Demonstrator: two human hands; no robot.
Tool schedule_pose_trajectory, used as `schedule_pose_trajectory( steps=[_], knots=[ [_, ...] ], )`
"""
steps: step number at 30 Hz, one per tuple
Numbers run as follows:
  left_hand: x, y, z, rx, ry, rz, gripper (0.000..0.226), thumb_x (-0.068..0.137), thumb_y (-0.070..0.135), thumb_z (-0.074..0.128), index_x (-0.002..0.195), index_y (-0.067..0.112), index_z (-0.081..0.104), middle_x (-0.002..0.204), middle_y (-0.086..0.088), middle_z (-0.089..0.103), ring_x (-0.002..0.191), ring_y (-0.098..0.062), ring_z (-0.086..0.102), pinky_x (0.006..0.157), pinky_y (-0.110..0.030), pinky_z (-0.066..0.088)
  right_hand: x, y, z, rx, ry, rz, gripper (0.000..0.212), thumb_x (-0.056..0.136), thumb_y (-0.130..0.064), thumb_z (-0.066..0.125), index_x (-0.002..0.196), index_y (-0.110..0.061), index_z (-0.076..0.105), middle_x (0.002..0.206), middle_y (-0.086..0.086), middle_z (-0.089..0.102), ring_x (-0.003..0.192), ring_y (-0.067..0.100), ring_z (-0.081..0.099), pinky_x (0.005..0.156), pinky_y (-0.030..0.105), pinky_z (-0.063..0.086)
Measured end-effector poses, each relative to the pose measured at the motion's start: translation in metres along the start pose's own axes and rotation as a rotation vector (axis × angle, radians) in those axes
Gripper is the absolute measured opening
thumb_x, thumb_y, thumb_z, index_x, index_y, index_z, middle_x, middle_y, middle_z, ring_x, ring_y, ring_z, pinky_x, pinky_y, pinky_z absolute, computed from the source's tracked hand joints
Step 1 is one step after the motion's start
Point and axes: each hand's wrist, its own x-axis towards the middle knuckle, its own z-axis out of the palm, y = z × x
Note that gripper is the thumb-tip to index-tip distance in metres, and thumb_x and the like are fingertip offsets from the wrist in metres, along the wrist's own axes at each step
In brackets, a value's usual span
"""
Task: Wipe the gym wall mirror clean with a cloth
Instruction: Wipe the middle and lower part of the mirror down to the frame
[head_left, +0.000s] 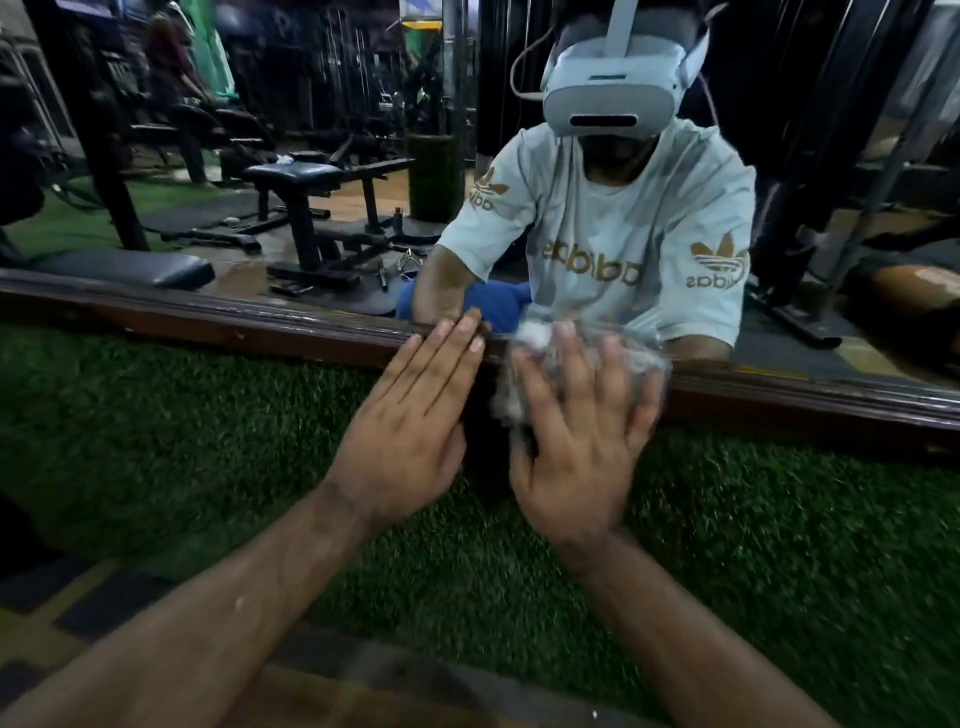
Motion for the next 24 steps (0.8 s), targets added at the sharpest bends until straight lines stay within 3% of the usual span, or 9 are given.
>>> schedule_pose_trajectory(
  steps=[2,4,10,15,20,24],
  knots=[
    [-0.009,-0.015,-0.003,0.022,0.002,-0.048,0.083,0.081,0.011,0.06,0.156,-0.003,0.026,0.165,-0.018,0.021,0.155,-0.03,0.016,0.126,-0.049,0.017,0.002,-0.013,0.006,0.003,-0.066,-0.125,0.057,0.095,-0.034,0.066,0.151,-0.028,0.055,0.162,0.005,0.044,0.154,0.031,0.033,0.128,0.056,0.011],
    [-0.017,-0.028,-0.005,0.077,-0.005,-0.057,0.082,0.083,0.013,0.06,0.156,-0.003,0.025,0.165,-0.019,0.021,0.155,-0.031,0.016,0.125,-0.051,0.018,0.009,-0.01,0.007,-0.002,-0.077,-0.173,0.054,0.097,-0.035,0.064,0.15,-0.03,0.056,0.162,0.003,0.045,0.154,0.03,0.036,0.127,0.056,0.018],
    [-0.018,-0.027,-0.004,0.008,0.013,-0.015,0.078,0.089,0.017,0.059,0.156,-0.003,0.025,0.166,-0.018,0.019,0.155,-0.03,0.015,0.125,-0.05,0.018,0.006,-0.019,0.007,-0.018,-0.032,-0.013,0.053,0.098,-0.035,0.057,0.15,-0.026,0.056,0.162,0.008,0.044,0.154,0.033,0.032,0.127,0.06,0.011],
    [-0.03,-0.062,-0.012,0.076,0.009,-0.066,0.082,0.084,0.014,0.059,0.157,0.0,0.025,0.166,-0.015,0.019,0.155,-0.029,0.014,0.125,-0.051,0.016,0.018,-0.044,0.02,0.028,-0.107,-0.16,0.051,0.099,-0.032,0.058,0.149,-0.026,0.058,0.162,0.005,0.045,0.154,0.03,0.035,0.127,0.058,0.017],
    [-0.035,-0.073,-0.006,0.104,0.026,-0.063,0.084,0.085,0.017,0.06,0.157,-0.001,0.022,0.167,-0.017,0.015,0.155,-0.033,0.011,0.124,-0.055,0.018,0.01,-0.052,0.028,-0.016,-0.013,0.0,0.049,0.102,-0.034,0.05,0.149,-0.022,0.058,0.161,0.01,0.045,0.154,0.034,0.033,0.127,0.061,0.009],
    [-0.043,-0.095,-0.012,0.08,0.03,-0.019,0.082,0.083,0.016,0.061,0.156,-0.002,0.027,0.165,-0.019,0.02,0.155,-0.031,0.016,0.124,-0.052,0.021,0.01,-0.078,0.037,0.0,-0.099,-0.143,0.048,0.106,-0.037,0.041,0.151,-0.026,0.054,0.162,0.007,0.044,0.154,0.031,0.033,0.127,0.058,0.012]
  ],
)
